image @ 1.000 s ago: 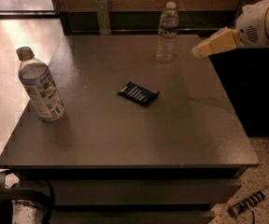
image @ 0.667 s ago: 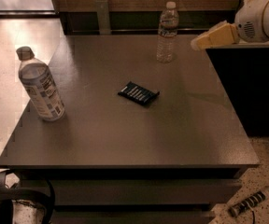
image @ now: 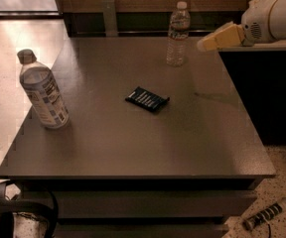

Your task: Move water bottle near blue plastic bottle

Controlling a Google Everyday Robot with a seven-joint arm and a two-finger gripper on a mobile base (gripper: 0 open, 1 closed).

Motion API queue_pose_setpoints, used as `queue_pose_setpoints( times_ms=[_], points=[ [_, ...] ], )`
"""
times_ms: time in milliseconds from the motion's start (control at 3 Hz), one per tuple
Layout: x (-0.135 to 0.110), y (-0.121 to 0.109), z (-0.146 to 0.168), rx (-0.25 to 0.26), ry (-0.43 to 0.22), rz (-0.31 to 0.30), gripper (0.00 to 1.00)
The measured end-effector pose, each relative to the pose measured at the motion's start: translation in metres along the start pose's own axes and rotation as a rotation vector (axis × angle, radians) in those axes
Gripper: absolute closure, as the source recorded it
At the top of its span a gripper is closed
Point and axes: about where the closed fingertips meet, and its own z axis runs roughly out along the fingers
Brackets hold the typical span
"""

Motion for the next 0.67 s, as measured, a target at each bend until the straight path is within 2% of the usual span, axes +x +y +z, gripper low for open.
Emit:
queue_pose_setpoints(
  times_ms=[333, 667],
  points=[
    [-0.003, 0.004, 0.063, -0.120, -0.077, 0.067, 0.00],
    [-0.004, 0.008, 0.094, -0.181, -0.124, 0.112, 0.00]
  ],
)
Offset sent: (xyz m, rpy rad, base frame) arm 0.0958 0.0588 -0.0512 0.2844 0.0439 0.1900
